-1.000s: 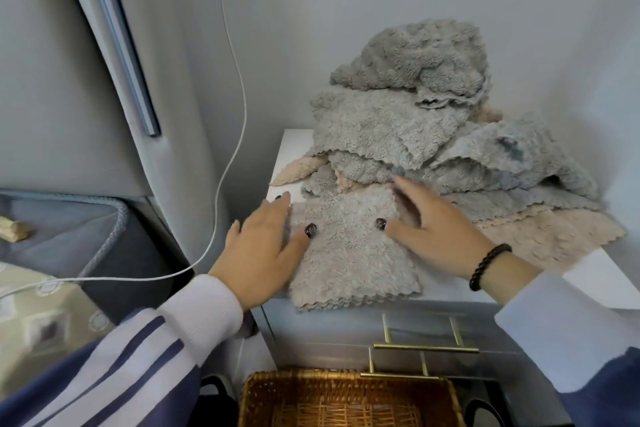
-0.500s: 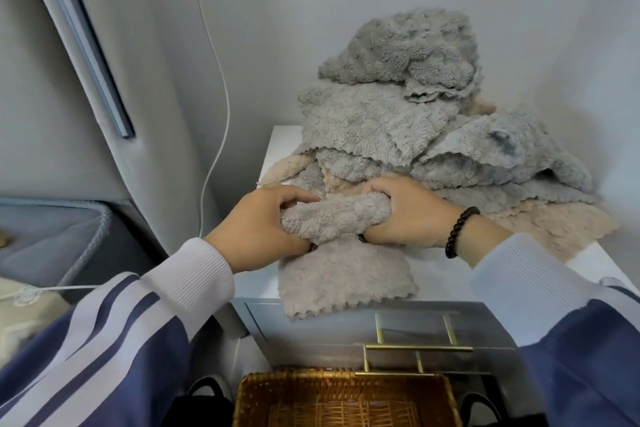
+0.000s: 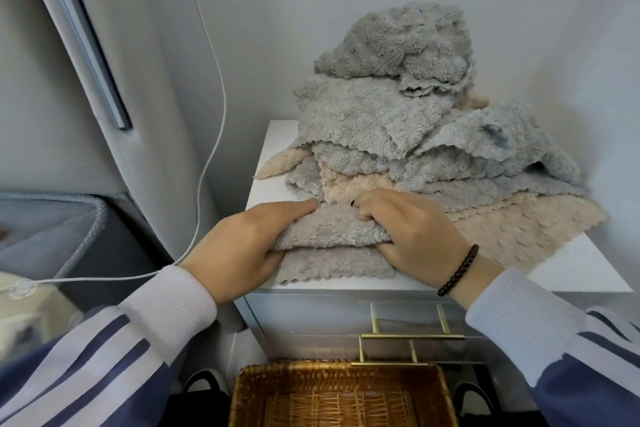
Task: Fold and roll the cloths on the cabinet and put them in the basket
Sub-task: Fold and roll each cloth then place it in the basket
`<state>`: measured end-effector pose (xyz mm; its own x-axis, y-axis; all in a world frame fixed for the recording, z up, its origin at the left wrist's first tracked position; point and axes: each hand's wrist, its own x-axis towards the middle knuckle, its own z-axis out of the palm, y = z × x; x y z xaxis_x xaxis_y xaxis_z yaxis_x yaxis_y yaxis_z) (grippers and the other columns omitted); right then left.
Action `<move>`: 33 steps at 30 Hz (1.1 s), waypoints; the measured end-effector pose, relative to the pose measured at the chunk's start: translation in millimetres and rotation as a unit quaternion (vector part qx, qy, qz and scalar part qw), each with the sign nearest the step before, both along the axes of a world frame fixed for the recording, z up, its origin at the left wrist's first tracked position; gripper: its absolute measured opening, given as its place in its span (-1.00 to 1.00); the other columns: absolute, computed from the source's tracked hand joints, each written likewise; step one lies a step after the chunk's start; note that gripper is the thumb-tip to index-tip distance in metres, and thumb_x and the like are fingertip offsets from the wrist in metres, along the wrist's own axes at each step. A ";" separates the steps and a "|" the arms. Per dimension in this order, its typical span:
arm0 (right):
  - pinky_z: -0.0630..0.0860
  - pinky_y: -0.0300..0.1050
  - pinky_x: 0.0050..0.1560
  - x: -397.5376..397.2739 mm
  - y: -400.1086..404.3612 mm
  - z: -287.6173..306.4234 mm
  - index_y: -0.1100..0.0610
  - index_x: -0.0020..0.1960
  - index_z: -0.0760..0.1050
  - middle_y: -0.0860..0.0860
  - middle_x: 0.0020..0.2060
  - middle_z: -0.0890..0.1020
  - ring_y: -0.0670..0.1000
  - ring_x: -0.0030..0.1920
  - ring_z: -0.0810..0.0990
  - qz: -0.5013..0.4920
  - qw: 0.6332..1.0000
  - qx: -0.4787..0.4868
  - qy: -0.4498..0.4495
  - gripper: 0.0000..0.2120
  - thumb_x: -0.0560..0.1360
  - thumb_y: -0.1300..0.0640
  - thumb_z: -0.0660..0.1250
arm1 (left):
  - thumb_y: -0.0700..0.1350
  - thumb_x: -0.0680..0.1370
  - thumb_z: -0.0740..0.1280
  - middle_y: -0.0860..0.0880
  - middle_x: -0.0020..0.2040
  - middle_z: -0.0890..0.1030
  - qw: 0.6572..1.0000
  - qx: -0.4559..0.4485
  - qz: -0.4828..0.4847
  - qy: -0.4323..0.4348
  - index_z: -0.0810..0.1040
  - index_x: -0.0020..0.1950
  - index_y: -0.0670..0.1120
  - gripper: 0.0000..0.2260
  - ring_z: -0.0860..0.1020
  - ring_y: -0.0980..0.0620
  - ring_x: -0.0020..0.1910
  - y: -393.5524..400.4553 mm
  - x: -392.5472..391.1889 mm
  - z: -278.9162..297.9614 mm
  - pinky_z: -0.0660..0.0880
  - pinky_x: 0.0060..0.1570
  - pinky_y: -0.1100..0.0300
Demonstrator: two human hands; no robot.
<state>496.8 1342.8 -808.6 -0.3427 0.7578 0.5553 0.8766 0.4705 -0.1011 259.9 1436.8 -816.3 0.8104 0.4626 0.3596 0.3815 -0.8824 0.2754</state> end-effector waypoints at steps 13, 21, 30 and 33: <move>0.52 -0.07 0.13 -6.6 -36.5 -8.7 0.18 -0.20 0.58 0.01 0.02 0.64 -0.09 0.08 0.57 -0.030 0.984 -0.073 0.161 -0.76 0.52 0.06 0.27 | 0.19 0.54 0.20 0.13 0.30 0.52 0.982 -0.150 -0.002 -0.111 0.60 0.21 0.07 -0.63 0.43 0.27 0.29 -23.2 -5.8 -2.7 0.34 0.32 0.29; 0.21 -0.50 0.14 -11.0 -28.4 17.0 -0.25 0.36 0.26 -0.29 0.25 0.38 -0.47 0.11 0.30 -0.105 0.926 -0.317 0.178 -0.44 0.46 -0.01 0.42 | 0.16 0.25 0.49 0.29 0.14 0.52 0.946 -0.314 0.073 -0.047 0.40 0.31 0.21 -0.36 0.48 0.41 0.10 -16.6 1.0 9.0 0.39 0.07 0.55; 0.36 -0.30 0.12 -22.2 -47.2 26.5 0.06 0.22 0.48 -0.13 0.03 0.43 -0.13 0.06 0.43 -0.109 0.950 -0.276 0.103 -0.54 0.34 0.09 0.47 | -0.20 0.25 0.60 0.11 -0.17 0.60 0.953 -0.283 0.062 -0.092 0.54 -0.10 0.03 -0.65 0.58 0.13 -0.19 -43.4 0.4 19.2 0.55 -0.21 0.24; 0.45 -0.21 -0.04 -32.3 -67.3 30.7 0.04 0.06 0.43 -0.13 -0.05 0.44 -0.09 -0.05 0.45 -0.110 0.946 -0.297 0.074 -0.66 0.34 0.05 0.44 | -0.13 0.24 0.59 0.14 -0.17 0.59 0.956 -0.282 0.027 -0.081 0.53 -0.11 0.06 -0.66 0.56 0.15 -0.22 -60.1 -7.4 18.4 0.50 -0.26 0.31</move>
<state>464.4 1275.5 -777.9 -0.0928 0.9949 0.0392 0.9023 0.1007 -0.4192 252.4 1376.7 -797.9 0.7344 0.6599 0.1585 0.3355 -0.5559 0.7605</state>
